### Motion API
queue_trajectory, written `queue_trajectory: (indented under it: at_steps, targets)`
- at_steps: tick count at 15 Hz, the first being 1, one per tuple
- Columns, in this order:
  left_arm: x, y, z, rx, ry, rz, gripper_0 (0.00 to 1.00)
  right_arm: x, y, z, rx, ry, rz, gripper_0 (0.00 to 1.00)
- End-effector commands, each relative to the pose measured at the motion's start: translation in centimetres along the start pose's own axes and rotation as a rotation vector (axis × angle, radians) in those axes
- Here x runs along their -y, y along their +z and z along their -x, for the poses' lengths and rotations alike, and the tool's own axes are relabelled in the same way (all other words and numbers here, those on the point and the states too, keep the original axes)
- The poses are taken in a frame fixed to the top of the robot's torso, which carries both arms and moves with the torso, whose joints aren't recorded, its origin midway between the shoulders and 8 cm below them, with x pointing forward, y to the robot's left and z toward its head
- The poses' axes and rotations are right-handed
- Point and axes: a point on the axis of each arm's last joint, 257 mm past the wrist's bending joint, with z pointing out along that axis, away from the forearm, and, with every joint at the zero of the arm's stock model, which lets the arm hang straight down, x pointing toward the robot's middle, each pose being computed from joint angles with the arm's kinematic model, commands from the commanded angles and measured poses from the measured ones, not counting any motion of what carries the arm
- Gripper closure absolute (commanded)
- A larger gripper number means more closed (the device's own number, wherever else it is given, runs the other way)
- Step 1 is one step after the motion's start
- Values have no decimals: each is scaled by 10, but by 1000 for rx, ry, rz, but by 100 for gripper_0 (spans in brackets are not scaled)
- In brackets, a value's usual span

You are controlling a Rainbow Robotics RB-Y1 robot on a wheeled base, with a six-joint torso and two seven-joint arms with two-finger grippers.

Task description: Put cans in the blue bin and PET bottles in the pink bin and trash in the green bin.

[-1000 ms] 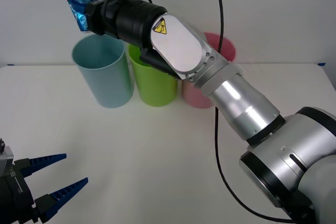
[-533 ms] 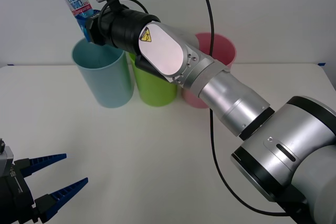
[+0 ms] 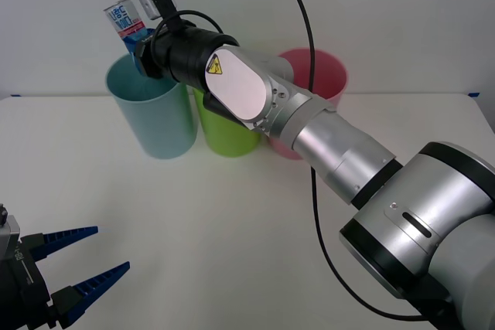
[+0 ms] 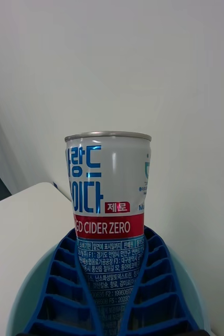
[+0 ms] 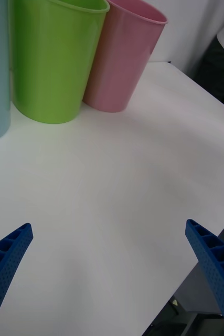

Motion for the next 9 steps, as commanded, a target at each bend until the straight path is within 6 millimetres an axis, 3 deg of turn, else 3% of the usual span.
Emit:
queue_trajectory:
  at_steps: [1,4,9]
  targets:
    - [0,0,0,0,0,0,0,-3,1,-5,-10,7,4,100]
    - [0,0,0,0,0,0,0,3,3,-18,-27,8,-20,100]
    - [0,0,0,0,0,0,0,3,3,-19,-29,7,-20,100]
